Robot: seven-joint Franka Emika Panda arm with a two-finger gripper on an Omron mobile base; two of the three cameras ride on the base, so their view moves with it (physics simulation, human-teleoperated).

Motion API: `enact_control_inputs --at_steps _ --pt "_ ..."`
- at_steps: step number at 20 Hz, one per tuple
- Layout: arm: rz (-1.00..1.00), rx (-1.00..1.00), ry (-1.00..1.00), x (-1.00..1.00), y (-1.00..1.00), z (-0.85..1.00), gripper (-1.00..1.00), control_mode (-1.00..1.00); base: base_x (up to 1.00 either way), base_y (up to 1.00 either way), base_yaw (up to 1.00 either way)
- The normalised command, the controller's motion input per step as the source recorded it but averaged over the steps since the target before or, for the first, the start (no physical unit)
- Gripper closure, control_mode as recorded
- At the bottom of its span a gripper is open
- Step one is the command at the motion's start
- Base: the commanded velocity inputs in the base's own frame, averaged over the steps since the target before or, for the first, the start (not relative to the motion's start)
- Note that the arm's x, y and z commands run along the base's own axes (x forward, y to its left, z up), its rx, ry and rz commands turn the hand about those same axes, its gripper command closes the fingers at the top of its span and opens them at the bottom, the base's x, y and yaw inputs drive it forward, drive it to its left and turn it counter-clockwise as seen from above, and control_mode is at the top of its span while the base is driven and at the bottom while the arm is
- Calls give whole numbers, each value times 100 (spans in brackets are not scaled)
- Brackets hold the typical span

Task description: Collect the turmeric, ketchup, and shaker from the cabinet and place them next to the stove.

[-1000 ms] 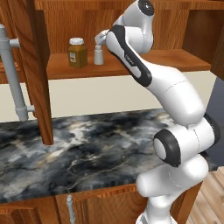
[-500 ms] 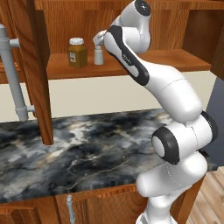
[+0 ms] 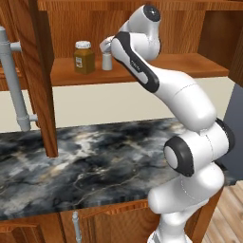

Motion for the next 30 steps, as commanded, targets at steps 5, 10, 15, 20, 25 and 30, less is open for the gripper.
enact_control_inputs --at_steps 5,10,15,20,25,30 --pt "0 0 0 21 10 -12 -100 -100 0 0 0" --pt "0 0 0 17 12 -14 -100 -100 0 0 0" --pt "0 0 0 4 13 -11 -100 -100 0 0 0" --pt "0 0 0 2 6 -1 -100 -100 0 0 0" --pt "0 0 0 2 0 -4 -100 -100 0 0 0" --pt "0 0 0 4 0 -11 -100 -100 0 0 0"
